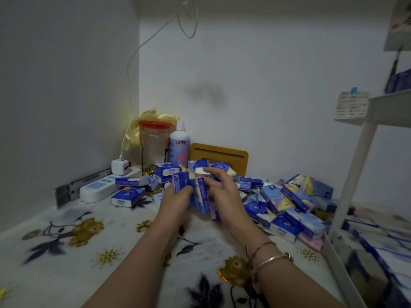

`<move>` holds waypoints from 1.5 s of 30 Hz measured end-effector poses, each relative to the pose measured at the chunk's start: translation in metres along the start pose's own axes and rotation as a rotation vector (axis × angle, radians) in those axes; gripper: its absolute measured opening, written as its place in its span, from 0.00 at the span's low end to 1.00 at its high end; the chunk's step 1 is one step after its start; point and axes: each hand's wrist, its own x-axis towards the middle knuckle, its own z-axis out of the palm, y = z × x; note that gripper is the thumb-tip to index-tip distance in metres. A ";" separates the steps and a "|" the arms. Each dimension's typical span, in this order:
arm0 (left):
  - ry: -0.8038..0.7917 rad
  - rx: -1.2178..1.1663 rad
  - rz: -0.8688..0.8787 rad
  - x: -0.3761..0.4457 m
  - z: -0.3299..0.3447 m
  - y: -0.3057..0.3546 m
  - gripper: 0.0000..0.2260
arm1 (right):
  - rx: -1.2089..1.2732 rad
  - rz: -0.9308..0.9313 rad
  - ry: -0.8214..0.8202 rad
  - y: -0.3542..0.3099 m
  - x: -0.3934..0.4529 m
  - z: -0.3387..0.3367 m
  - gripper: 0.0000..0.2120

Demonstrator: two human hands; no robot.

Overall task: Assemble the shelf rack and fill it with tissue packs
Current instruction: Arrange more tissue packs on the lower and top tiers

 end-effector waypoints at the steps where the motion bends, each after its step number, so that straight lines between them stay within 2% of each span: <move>1: 0.003 -0.034 0.050 0.000 0.000 0.001 0.04 | 0.012 0.013 -0.001 -0.002 0.001 0.000 0.14; 3: -0.047 -0.065 0.114 -0.002 -0.002 0.003 0.13 | 0.104 0.054 -0.008 -0.004 0.003 0.000 0.15; 6: -0.081 -0.093 0.098 0.000 -0.004 0.003 0.30 | 0.220 0.102 0.002 -0.004 0.006 -0.004 0.17; 8: -0.105 -0.054 0.043 -0.001 -0.004 0.000 0.40 | 0.136 0.083 0.060 0.001 0.009 -0.011 0.14; 9: -0.132 -0.050 0.000 -0.001 -0.003 -0.003 0.40 | -0.006 0.056 0.115 0.006 0.011 -0.015 0.13; 11: -0.160 -0.073 -0.058 0.000 -0.002 -0.010 0.29 | -0.444 0.005 0.282 0.019 0.015 -0.029 0.13; 13: -0.140 -0.053 -0.065 0.004 -0.004 -0.016 0.24 | -0.897 0.059 0.402 0.029 0.015 -0.044 0.21; 14: -0.119 0.007 -0.045 0.006 -0.005 -0.018 0.25 | -1.013 0.125 0.395 0.031 0.014 -0.050 0.28; 16: -0.055 0.196 0.045 0.005 -0.005 -0.017 0.26 | -1.067 0.246 0.307 0.029 0.011 -0.055 0.36; 19: 0.022 0.281 0.212 0.002 -0.002 -0.013 0.23 | -1.141 0.301 0.143 0.026 0.010 -0.048 0.31; 21: 0.026 0.250 0.306 0.000 -0.002 -0.011 0.21 | -1.100 0.222 0.167 0.025 0.011 -0.044 0.21; 24: -0.033 0.264 0.345 -0.006 -0.006 -0.011 0.20 | -0.759 0.031 0.217 0.014 0.012 -0.045 0.09; 27: -0.171 0.314 0.385 -0.018 -0.005 -0.016 0.16 | -0.615 0.029 0.087 0.006 0.008 -0.039 0.11; 29: -0.198 0.345 0.379 -0.018 -0.007 -0.021 0.15 | -0.555 0.036 0.084 0.005 0.004 -0.035 0.14; 31: -0.195 0.390 0.331 -0.019 -0.009 -0.024 0.19 | -0.450 0.070 0.090 -0.002 -0.001 -0.034 0.13; 33: -0.233 0.491 0.301 -0.024 -0.010 -0.028 0.26 | -0.495 0.100 0.063 -0.011 -0.008 -0.038 0.07; 36: -0.309 0.712 0.369 -0.037 -0.007 -0.030 0.31 | -0.681 0.145 0.012 -0.021 -0.020 -0.041 0.16; 38: -0.326 0.682 0.347 -0.043 -0.006 -0.028 0.35 | -0.691 0.230 -0.016 -0.022 -0.027 -0.042 0.24; 41: -0.383 0.594 0.321 -0.056 -0.004 -0.023 0.26 | -0.610 0.346 0.010 -0.027 -0.037 -0.047 0.35; 43: -0.375 0.572 0.368 -0.069 0.000 -0.018 0.20 | -0.562 0.395 0.019 -0.037 -0.044 -0.049 0.35; 45: -0.359 0.513 0.432 -0.080 0.006 -0.005 0.20 | -0.544 0.353 0.019 -0.060 -0.055 -0.047 0.31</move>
